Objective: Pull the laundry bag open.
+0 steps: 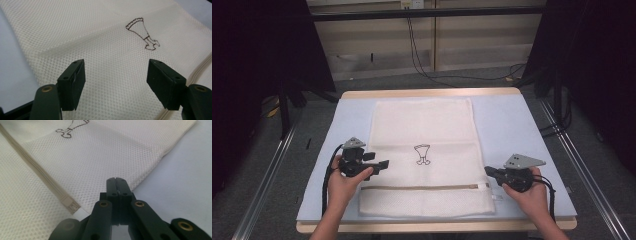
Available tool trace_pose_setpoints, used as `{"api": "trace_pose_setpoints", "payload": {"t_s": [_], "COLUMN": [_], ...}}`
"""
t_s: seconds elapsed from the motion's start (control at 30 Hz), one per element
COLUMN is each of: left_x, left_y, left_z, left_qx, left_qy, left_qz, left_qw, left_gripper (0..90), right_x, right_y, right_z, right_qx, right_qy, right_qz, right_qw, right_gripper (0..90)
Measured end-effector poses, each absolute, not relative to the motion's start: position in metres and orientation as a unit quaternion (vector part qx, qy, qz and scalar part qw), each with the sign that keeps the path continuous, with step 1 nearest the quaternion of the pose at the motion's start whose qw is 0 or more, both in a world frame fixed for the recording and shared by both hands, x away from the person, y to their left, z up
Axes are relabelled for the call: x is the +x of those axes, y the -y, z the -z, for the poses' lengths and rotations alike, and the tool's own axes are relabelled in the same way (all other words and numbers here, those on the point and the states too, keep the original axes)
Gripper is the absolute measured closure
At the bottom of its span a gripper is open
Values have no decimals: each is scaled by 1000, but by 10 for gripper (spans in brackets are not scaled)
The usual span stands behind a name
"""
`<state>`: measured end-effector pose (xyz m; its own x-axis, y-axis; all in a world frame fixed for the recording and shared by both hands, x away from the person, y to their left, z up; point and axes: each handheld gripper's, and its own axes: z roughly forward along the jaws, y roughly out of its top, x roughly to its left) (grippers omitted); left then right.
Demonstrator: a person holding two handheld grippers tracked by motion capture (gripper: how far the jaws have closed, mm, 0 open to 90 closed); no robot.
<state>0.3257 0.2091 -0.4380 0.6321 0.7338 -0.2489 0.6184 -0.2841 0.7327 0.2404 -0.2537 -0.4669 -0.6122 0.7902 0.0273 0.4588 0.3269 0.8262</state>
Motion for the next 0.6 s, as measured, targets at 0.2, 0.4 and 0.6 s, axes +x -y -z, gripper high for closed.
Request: {"api": "trace_pose_setpoints", "payload": {"t_s": [0.2,0.4,0.6], "left_x": [323,321,319], "left_y": [-189,-173,-142], "left_z": [430,425,428], "left_qx": [786,782,789], "left_qy": [-446,-442,-432], "left_qz": [-3,36,80], "left_qw": [429,438,429], "left_gripper": [423,463,472], "right_x": [237,233,233], "right_y": [250,243,243], "right_z": [471,468,470], "right_qx": [393,388,389], "right_qy": [-800,-805,-814], "right_qz": [-410,-416,-404], "right_qw": [192,168,150], "right_gripper": [899,900,900]}}
